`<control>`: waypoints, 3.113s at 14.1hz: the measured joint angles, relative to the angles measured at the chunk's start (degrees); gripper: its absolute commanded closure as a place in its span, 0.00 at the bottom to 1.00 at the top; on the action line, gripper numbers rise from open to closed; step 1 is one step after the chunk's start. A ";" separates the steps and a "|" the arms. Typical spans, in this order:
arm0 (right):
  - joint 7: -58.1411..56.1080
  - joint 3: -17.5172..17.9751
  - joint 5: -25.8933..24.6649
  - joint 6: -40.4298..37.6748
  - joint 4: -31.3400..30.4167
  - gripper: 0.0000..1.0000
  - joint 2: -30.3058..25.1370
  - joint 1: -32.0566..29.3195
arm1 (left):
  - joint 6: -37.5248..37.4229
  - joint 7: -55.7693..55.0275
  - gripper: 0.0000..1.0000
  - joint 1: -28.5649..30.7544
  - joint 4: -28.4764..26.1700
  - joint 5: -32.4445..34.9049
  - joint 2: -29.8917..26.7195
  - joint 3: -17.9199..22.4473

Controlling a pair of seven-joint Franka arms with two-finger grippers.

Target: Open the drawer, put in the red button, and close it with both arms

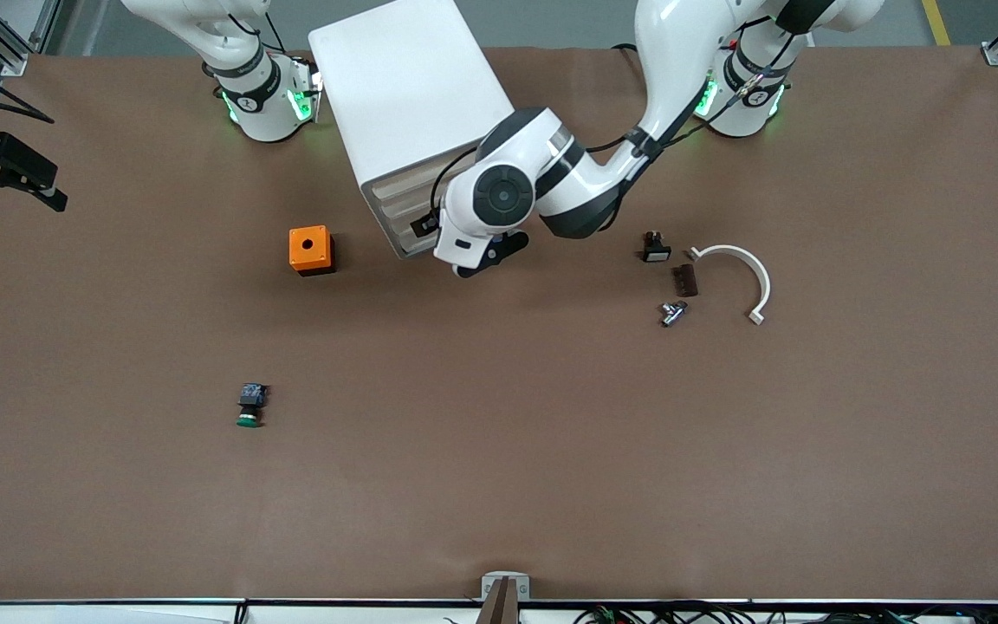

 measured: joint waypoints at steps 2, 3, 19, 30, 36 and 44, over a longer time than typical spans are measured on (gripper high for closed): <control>-0.46 -0.11 0.03 0.03 -0.50 0.00 -0.02 0.00 | -0.62 0.00 0.00 1.60 0.03 1.12 -2.52 0.13; -0.50 -0.14 0.04 0.03 -0.76 0.00 -0.02 -0.01 | -1.79 0.00 0.00 2.46 0.06 2.03 -3.86 0.16; 2.54 0.24 0.29 -1.14 -1.35 0.00 -0.29 0.00 | -36.13 32.83 0.00 27.69 0.25 9.15 -26.56 0.72; 2.54 0.21 0.25 -0.03 -3.86 0.00 -2.03 0.00 | -34.26 50.95 0.00 42.79 -2.41 15.56 -28.76 0.82; 2.54 0.16 0.17 0.63 -3.89 0.00 -2.03 0.00 | -28.61 53.99 0.00 41.83 -4.02 16.81 -28.76 4.22; 2.56 0.15 0.13 0.68 -3.33 0.00 -2.03 0.00 | -19.09 55.94 0.00 37.29 -9.24 16.81 -28.77 11.77</control>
